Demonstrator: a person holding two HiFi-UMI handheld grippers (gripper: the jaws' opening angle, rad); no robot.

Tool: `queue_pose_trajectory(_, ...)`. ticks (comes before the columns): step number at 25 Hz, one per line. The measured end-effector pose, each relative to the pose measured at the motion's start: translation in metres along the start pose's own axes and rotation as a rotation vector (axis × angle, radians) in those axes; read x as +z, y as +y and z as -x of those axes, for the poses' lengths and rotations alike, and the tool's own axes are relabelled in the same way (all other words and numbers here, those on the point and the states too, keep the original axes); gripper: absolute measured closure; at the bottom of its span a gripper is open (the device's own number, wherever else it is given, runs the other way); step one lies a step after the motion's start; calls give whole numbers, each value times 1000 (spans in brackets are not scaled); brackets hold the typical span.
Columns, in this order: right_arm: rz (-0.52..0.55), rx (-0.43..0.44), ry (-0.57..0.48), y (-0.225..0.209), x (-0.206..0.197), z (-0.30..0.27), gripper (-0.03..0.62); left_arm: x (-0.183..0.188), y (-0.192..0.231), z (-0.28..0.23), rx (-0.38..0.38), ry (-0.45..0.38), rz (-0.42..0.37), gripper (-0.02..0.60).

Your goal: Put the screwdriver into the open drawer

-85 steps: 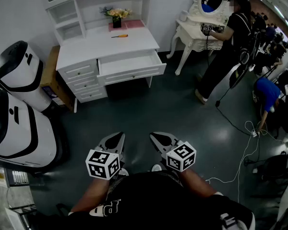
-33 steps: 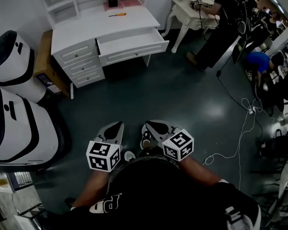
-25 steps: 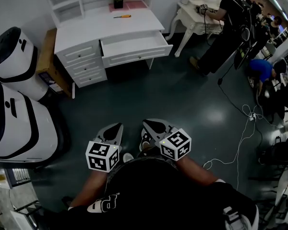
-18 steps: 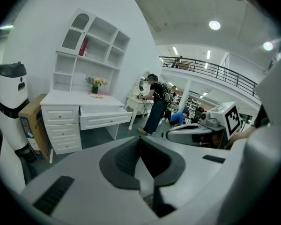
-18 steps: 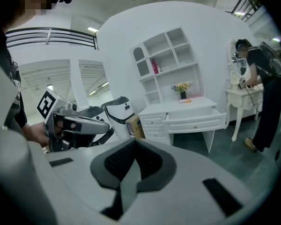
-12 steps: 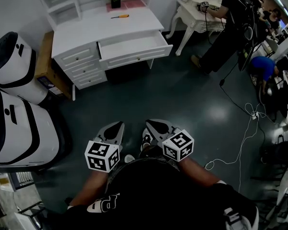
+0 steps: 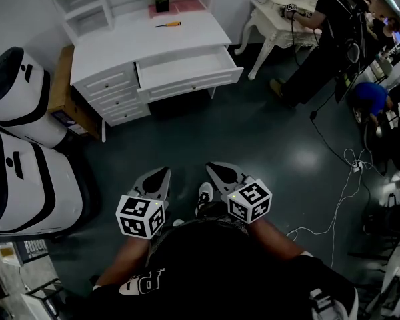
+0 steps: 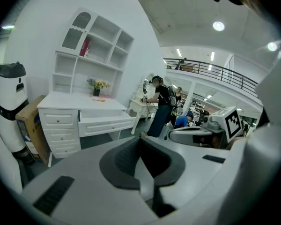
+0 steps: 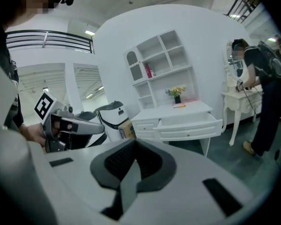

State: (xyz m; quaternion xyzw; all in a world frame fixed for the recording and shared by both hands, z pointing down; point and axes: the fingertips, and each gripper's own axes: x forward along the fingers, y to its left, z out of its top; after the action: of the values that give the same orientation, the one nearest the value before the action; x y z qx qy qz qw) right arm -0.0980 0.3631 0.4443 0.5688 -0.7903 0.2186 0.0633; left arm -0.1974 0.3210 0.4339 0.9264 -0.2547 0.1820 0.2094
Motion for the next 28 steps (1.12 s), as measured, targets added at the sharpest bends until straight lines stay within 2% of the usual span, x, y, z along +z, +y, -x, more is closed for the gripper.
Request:
queue_pose_trajectory(8,9,44,-15,-35,28,-27,585,29,13,-40,9,-12,72,571)
queue_pose_trajectory(15,38,135,2,-44,43,-47,585,58,15,-67,52,-41,57,569)
queue_pose_trajectory(22,36,157,-5,-77,57,-52,585,72,13,-99,82,-38,46,571)
queue_pose_trajectory(28,22,152,-22,-114,69,-49,585,95,0,-135,78,-42,20,571)
